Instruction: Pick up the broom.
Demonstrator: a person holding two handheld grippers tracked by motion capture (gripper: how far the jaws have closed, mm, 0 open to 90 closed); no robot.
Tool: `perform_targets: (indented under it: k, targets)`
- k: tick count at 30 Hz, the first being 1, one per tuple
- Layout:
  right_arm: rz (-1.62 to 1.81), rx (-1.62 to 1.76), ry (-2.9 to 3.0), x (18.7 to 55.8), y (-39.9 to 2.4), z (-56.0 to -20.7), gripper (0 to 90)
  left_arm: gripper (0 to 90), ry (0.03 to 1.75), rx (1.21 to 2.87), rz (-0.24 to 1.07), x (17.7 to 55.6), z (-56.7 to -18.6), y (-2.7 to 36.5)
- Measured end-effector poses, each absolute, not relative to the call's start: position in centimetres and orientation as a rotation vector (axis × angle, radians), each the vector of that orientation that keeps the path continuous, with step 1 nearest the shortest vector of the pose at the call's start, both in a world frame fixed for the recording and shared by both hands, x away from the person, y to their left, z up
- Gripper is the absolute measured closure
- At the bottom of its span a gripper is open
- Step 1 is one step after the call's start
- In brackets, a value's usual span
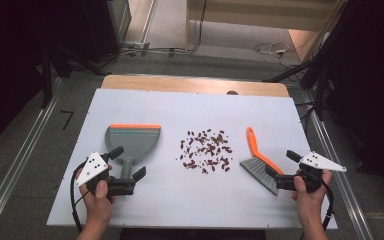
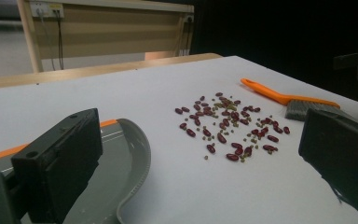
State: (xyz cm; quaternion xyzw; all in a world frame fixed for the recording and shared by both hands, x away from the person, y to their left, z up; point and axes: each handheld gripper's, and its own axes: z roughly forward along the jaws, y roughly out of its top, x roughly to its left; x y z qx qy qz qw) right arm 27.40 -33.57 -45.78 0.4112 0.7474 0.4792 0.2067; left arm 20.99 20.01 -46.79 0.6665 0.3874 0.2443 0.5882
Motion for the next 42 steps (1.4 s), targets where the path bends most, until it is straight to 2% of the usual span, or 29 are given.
perform_targets:
  k: [29, 42]
  targets:
    - [1.253, 1.188, 2.084, 29.1, -31.6, -43.8, 0.0, 0.0, 0.911, 1.562, 0.577, 21.2, -46.6, 19.6]
    - [1.265, 1.185, 2.104, 31.9, -29.8, -41.8, 0.0, 0.0, 0.912, 1.566, 0.569, 21.3, -46.6, 19.4]
